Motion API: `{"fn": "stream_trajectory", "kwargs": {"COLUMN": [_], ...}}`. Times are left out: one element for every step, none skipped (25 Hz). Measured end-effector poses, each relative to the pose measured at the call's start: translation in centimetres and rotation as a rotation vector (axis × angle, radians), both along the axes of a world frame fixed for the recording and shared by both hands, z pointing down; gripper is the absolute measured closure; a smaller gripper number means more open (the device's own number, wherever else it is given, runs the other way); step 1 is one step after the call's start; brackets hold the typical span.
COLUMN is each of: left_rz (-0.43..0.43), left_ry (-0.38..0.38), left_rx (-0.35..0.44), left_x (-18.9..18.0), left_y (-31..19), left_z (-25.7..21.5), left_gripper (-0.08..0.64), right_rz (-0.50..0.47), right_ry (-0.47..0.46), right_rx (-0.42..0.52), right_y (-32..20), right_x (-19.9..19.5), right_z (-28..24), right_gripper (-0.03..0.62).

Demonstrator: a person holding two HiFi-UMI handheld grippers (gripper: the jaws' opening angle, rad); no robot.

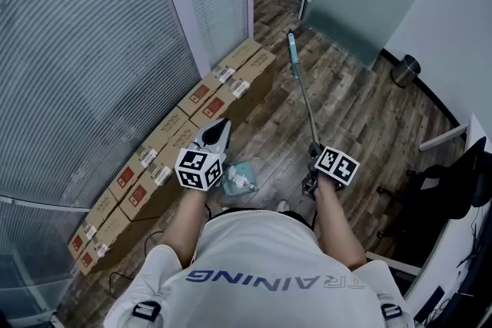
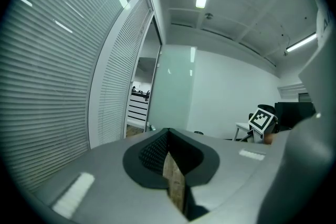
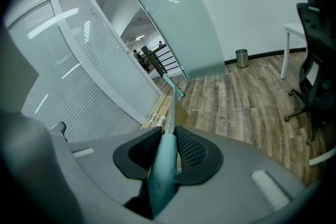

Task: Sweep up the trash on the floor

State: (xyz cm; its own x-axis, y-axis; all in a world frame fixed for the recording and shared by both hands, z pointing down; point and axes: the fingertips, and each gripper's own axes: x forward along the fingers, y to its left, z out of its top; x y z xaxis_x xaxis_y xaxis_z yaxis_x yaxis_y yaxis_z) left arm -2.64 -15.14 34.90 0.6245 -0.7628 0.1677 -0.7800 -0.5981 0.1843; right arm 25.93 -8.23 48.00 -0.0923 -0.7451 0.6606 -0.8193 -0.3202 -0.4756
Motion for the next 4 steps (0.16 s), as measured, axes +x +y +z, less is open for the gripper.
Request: {"fn": "stream_trajectory", "kwargs": {"left_rz": [-0.001, -0.003, -0.004, -0.006], "left_ry": [0.0, 0.0, 0.0, 0.0], "left_rx": [-0.001, -0.003, -0.005, -0.007], "left_x": [-0.09, -0.2, -0.3, -0.41], "left_y": [0.03, 0.06, 0.1, 0.14], "left_z": [0.06, 0.13, 0.22, 0.31], "left_gripper": [0.56, 0.56, 0.56, 0.56], "right_rz": [-0.002, -0.004, -0.006, -0.008], "right_ry": [0.0, 0.001, 0.001, 0.001], "right_rx": [0.001, 0.003, 0.004, 0.005], "right_y": [-0.02, -0.02, -0.01, 0.01], "right_x": [-0.08, -0.18, -0.28, -0.39], "right_z": [-0.04, -0.07, -0.1, -0.11], "right_gripper": [0.485, 0.485, 0.485, 0.485]}}
